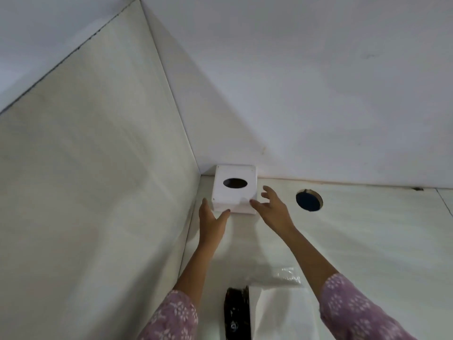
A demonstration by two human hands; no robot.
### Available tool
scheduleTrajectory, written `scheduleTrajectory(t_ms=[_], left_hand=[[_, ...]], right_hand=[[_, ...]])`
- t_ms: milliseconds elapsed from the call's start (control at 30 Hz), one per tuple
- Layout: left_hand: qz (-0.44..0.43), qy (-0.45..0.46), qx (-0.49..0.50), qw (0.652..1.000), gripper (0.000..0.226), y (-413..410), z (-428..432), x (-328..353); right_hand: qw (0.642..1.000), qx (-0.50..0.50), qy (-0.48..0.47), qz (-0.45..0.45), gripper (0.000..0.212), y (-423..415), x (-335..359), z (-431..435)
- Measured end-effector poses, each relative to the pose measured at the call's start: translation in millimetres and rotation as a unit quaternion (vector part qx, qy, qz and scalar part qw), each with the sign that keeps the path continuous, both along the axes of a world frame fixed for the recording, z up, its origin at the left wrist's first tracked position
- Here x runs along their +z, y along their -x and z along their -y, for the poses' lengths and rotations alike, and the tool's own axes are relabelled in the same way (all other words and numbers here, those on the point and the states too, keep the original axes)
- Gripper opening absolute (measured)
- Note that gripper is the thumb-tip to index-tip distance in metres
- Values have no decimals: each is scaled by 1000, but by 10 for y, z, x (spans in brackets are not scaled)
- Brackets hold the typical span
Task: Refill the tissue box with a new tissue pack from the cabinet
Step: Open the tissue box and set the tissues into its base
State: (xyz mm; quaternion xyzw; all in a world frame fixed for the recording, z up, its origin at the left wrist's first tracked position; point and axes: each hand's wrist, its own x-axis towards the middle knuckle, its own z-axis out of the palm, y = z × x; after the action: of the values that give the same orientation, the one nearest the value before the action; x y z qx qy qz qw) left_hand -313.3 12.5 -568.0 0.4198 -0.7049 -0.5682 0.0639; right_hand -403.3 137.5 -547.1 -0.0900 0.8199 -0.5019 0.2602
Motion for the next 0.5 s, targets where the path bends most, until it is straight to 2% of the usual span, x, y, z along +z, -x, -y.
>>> scheduleTrajectory(t_ms=[100,200,267,300,367,400,500], left_hand=[[-48,-127,43,990,64,137,92,14],[-110,-173,51,977,44,96,-1,150],[-153,-181,71,969,54,-22,-136,206],[-180,-186,83,962,64,-99,-227,251],[-241,-162,96,952,78,-300,-473,417],[-271,-123,99,950,75,-410,-608,508],[-343,-13,62,937,45,-778,-1004,692]], right_hand=[[999,-8,18,36,53,99,-50,289],[998,-23,28,45,60,87,-50,349],[996,-26,59,64,62,8,32,246],[995,-29,75,66,54,-58,106,158],[991,-30,107,78,47,-223,264,-59],[989,-27,111,92,54,-319,336,-186],[983,-1,83,163,77,-629,550,-610]])
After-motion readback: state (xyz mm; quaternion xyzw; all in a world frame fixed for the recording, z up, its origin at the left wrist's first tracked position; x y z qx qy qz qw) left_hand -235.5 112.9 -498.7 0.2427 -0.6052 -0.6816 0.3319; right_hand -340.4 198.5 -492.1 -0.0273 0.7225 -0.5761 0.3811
